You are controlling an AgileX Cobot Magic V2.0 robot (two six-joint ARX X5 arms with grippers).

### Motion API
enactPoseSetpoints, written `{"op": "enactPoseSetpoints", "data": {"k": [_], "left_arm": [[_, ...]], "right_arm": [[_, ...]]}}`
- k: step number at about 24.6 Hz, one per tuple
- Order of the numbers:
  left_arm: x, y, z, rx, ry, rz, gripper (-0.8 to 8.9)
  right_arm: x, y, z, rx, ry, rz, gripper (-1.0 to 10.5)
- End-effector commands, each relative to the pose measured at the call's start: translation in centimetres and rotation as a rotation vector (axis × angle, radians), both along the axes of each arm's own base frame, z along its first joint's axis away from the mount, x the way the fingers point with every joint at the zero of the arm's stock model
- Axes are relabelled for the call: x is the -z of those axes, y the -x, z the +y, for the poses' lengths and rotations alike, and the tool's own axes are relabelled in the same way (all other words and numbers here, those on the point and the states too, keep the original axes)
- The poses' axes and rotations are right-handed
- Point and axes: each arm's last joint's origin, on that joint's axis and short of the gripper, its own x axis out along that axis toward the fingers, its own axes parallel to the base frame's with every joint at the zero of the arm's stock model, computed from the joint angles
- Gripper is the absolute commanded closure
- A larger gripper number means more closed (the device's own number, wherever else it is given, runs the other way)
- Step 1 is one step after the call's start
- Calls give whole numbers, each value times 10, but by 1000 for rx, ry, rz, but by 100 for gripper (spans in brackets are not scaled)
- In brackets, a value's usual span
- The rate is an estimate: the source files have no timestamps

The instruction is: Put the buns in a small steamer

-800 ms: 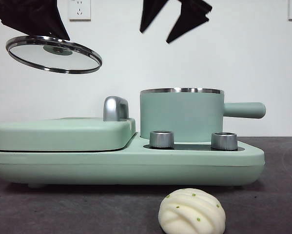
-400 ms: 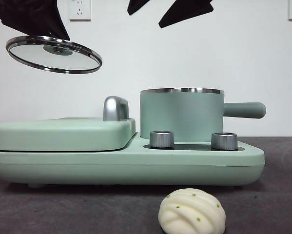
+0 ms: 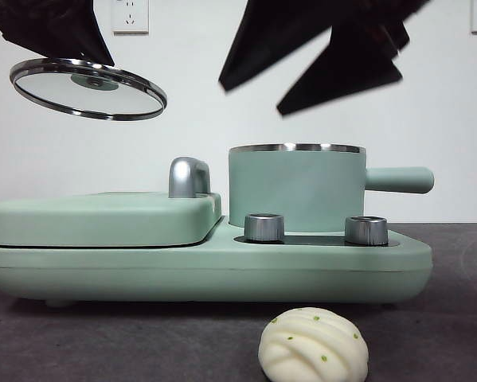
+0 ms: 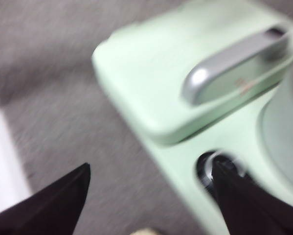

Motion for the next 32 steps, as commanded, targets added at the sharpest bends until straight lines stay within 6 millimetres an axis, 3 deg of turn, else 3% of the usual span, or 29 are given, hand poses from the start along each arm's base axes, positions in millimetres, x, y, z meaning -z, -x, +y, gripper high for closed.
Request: {"op": "enactPoseSetpoints", "data": {"k": [1, 7, 23, 28, 32], "left_arm": [[-9, -1, -1, 3, 13, -46, 802], [-9, -1, -1, 3, 13, -47, 802], [-9, -1, -1, 3, 13, -46, 802], [-9, -1, -1, 2, 15, -45, 802], [-9, -1, -1, 1, 16, -45, 802]], "right_arm": [[15, 8, 4, 2, 30, 70, 561], [41, 18, 6, 14, 126, 119, 561], [85, 11, 18, 74, 310, 292, 563], [89, 11, 18, 81, 318, 327, 709], [88, 11, 18, 114, 305, 359, 735]]}}
